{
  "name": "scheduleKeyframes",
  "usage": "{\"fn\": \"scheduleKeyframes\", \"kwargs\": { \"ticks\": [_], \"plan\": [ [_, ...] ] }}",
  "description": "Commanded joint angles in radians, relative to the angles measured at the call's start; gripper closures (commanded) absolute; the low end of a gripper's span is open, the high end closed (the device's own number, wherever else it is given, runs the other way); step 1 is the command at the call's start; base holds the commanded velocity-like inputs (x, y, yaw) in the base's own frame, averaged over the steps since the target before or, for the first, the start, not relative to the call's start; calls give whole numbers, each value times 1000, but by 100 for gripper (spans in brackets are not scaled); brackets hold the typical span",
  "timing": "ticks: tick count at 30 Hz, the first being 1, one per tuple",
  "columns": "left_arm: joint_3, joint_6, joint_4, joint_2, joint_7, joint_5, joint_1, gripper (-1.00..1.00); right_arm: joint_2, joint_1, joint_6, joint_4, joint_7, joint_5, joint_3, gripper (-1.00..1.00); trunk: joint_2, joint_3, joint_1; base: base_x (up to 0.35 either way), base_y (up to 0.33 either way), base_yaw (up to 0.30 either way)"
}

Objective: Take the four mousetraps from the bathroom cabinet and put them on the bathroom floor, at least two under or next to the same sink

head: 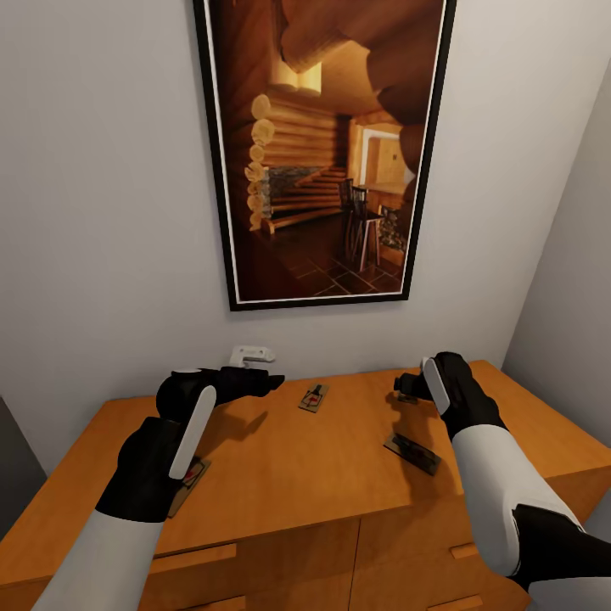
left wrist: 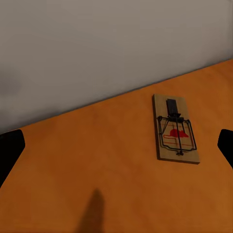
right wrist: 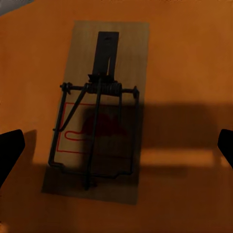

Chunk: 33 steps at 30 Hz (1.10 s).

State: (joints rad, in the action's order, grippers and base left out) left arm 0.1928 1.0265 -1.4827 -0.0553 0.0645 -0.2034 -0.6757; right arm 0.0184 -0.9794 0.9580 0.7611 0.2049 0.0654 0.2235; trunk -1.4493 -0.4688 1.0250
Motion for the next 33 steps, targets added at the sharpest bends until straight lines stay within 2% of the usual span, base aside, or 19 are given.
{"fn": "scheduleKeyframes", "kwargs": {
  "ticks": [1,15,23,33],
  "plan": [
    [-1,4,-1,0,5,2,-1,-100,1,-1,1,1,7,7,3,-100,-1,-1,0,0,0,0],
    [0,4,-1,-1,5,2,-1,-100,3,-1,-26,-20,12,6,2,-100,-1,-1,0,0,0,0],
    [0,4,-1,-1,5,2,-1,-100,22,-1,-32,-27,14,3,2,-100,-1,-1,0,0,0,0],
    [0,4,-1,-1,5,2,-1,-100,29,-1,-58,-56,15,2,1,-100,-1,-1,0,0,0,0]
  ]
}}
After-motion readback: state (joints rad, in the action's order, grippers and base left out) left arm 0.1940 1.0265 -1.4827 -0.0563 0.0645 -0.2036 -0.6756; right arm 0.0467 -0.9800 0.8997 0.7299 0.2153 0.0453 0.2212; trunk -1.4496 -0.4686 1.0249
